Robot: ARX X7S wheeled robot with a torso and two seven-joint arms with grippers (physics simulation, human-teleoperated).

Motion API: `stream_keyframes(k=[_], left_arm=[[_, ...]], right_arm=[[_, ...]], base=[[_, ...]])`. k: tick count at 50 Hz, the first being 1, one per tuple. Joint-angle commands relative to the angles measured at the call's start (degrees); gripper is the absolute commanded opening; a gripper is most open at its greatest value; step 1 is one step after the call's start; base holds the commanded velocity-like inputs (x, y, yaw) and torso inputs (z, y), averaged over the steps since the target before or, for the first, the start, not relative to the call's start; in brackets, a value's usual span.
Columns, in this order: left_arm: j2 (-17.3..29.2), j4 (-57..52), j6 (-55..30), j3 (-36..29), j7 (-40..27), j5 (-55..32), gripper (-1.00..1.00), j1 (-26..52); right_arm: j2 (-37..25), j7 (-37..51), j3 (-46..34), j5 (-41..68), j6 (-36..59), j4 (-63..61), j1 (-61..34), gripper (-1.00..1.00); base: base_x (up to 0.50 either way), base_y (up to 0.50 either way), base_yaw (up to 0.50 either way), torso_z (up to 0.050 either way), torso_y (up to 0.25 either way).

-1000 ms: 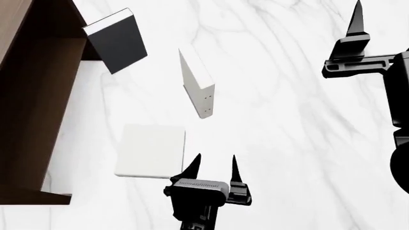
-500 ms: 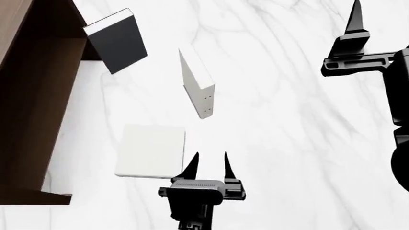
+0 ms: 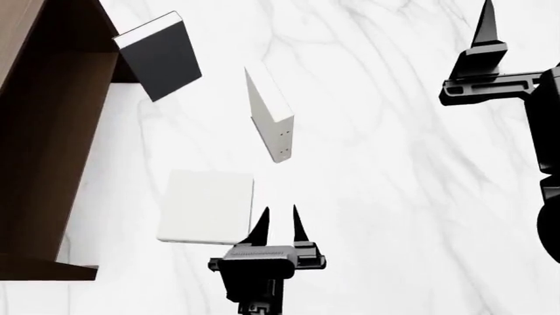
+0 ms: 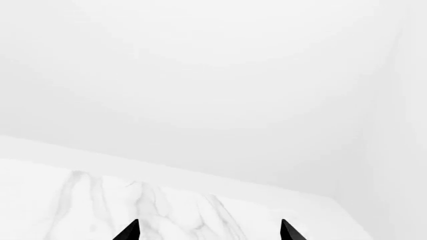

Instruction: Pick up the book on the right and place it under the cabinet shelf.

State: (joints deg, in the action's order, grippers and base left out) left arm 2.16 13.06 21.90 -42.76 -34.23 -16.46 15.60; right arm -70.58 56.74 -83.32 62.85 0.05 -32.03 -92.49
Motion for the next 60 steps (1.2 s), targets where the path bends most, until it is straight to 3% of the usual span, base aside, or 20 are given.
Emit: stream_keyframes(k=[1, 60], left_arm=[[2.89, 3.71, 0.14, 3.7, -1.68, -8.41, 1.0, 1.06], [4.43, 11.99, 6.11, 8.83, -5.95, -10.02, 1.0, 5.22]], right_arm=[[-0.31, -0.07, 0.09, 0.17, -0.06, -0.41, 0.08, 1.0], [-2.07, 0.72, 0.93, -0.13, 0.15, -2.09, 1.57, 1.0]], base=[[0.01, 0.0, 0.0, 0.0, -0.01], [0.0, 0.0, 0.0, -0.002, -0.003]])
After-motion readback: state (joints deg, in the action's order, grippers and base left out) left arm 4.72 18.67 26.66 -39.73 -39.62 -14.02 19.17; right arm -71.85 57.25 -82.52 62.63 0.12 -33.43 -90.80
